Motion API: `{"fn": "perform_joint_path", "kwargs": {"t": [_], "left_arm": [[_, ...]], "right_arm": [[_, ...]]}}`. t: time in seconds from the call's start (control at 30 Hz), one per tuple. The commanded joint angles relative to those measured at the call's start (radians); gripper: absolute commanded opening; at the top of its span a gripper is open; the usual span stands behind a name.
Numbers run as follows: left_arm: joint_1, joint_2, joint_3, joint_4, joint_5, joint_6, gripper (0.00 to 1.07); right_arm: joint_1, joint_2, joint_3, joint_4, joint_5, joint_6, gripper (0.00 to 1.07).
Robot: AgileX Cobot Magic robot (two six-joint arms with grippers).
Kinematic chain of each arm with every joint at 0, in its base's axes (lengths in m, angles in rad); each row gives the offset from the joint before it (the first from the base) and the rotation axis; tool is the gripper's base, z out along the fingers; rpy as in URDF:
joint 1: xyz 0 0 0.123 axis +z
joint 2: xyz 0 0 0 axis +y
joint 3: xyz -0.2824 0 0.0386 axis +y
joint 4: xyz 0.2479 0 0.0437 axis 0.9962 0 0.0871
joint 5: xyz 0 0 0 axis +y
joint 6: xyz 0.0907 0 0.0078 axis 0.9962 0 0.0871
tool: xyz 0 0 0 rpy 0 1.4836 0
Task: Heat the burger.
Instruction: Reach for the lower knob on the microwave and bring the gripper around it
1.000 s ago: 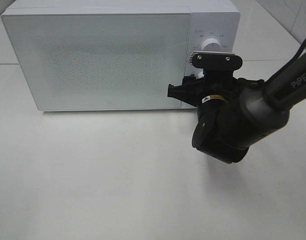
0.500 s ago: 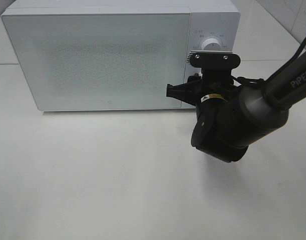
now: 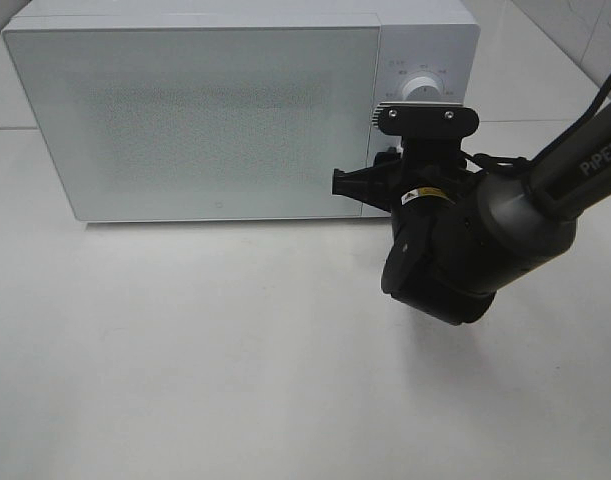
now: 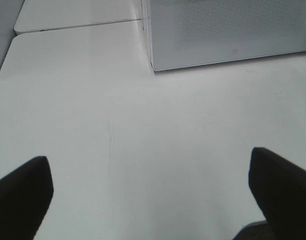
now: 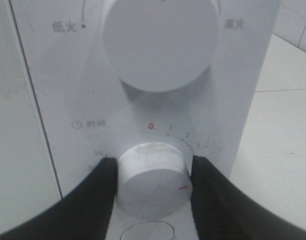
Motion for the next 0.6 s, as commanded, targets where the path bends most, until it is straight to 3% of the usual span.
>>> {"fn": "perform_joint_path", "kwargs": {"t": [0.03, 0.6], "left_arm": [[0.001, -0.016, 0.003, -0.010, -0.009, -0.005, 1.00], [0.001, -0.016, 0.003, -0.010, -0.009, -0.005, 1.00]], "right_arm": [[-0.005, -0.003, -0.008, 0.000, -0.160, 0.000, 0.00], [-0.005, -0.003, -0.008, -0.069, -0.148, 0.267, 0.00]]}}
